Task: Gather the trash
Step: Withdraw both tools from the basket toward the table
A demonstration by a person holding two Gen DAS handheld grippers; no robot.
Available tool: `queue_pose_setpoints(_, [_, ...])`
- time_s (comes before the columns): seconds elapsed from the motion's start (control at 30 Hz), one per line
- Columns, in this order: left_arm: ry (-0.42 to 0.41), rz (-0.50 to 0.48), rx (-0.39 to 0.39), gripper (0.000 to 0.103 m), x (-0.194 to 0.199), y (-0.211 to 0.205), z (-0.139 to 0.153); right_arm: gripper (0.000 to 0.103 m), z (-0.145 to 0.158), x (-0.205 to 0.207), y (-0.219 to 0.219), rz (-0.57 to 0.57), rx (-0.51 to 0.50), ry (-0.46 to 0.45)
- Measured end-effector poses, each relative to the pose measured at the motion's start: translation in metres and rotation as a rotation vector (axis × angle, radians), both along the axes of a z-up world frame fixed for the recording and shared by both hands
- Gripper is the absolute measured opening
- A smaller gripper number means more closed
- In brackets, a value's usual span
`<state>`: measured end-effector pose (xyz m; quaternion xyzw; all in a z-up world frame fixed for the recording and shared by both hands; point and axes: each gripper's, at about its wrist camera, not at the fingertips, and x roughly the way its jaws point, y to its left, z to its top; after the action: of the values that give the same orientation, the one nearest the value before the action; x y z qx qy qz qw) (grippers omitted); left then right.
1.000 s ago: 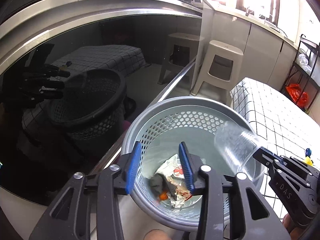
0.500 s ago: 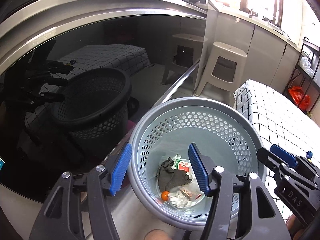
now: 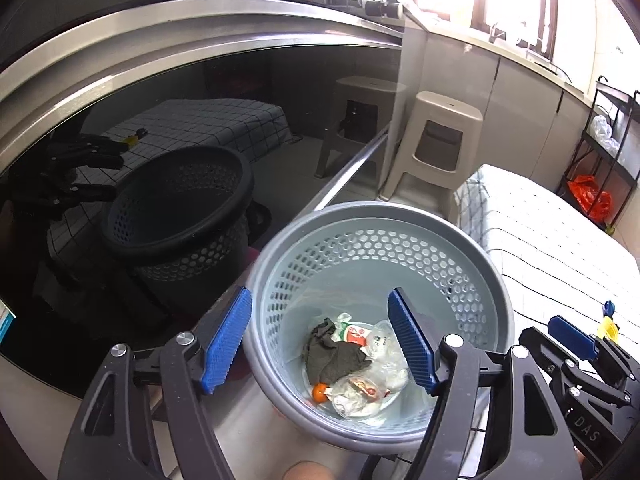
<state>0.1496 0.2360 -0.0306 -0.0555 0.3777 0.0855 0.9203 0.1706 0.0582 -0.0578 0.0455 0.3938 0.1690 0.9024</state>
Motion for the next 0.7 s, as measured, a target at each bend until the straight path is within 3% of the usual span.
queue_pose_setpoints(0.37, [-0.027,-0.111,0.036,0.079,-0.017,-0.059,0.007,0.061,0.007,-0.048,-0.059,-0.092,0.007,-0.022])
queue_pose_setpoints(0.53, [-0.013,-0.193,-0.032,0.081,-0.028,-0.096,0.005,0.061,0.008,-0.077,-0.102,-0.158,-0.013,-0.028])
queue_pose_setpoints(0.7, [-0.029,-0.291,0.025,0.081,-0.038,-0.151,0.007,0.064,0.013,-0.100,-0.160,-0.244,-0.069,-0.038])
